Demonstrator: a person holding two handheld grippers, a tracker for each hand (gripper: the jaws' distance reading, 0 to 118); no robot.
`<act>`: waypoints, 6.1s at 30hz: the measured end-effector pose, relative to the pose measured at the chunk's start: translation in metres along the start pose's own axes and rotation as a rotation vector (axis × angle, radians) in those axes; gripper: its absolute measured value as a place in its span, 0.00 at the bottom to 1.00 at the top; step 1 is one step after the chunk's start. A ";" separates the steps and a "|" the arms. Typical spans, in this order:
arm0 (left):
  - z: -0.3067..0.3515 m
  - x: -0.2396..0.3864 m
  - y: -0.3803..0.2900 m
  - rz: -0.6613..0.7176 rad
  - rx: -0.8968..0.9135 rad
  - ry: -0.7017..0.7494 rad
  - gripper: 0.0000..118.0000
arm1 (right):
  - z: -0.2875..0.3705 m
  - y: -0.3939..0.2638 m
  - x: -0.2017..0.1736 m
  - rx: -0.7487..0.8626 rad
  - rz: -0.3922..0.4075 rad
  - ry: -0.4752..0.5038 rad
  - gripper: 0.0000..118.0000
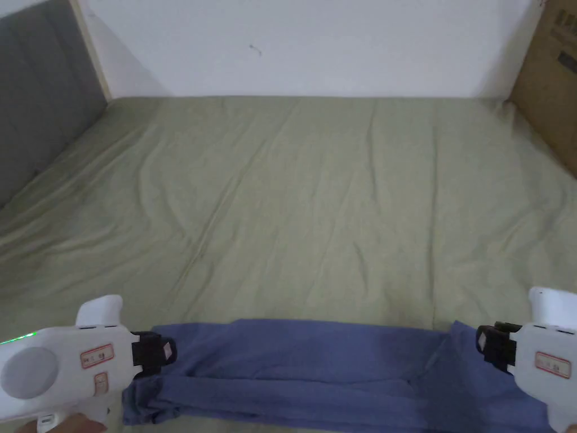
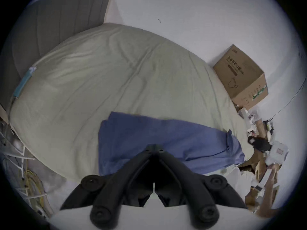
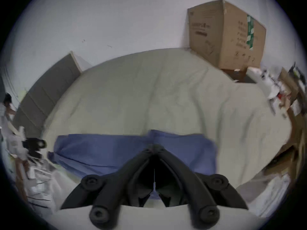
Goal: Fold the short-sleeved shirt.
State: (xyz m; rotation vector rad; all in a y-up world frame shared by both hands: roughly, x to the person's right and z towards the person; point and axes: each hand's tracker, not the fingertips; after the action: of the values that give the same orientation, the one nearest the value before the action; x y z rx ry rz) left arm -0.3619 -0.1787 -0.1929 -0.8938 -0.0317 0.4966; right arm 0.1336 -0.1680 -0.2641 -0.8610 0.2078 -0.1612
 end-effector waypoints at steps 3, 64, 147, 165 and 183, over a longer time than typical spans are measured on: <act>0.000 -0.017 -0.005 0.070 0.030 -0.017 0.00 | -0.010 -0.011 -0.034 -0.004 0.060 -0.012 0.00; 0.029 0.005 0.036 -0.005 0.047 -0.146 0.10 | -0.049 -0.029 -0.060 -0.160 -0.044 0.080 0.00; -0.132 -0.029 -0.042 0.415 -0.235 -0.598 0.40 | -0.029 -0.043 -0.044 -0.223 -0.051 0.025 0.00; -0.058 -0.139 0.008 0.358 -0.169 -0.342 0.13 | -0.032 -0.046 -0.057 -0.248 -0.053 0.021 0.00; -0.003 0.022 0.040 -0.004 -0.092 -0.405 0.13 | -0.022 -0.048 -0.034 -0.213 -0.094 0.031 0.00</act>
State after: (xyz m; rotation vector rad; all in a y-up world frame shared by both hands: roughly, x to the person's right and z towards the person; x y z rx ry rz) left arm -0.3582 -0.1508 -0.2289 -0.8706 -0.4279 0.6701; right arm 0.0930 -0.2070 -0.2375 -1.0810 0.2162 -0.2431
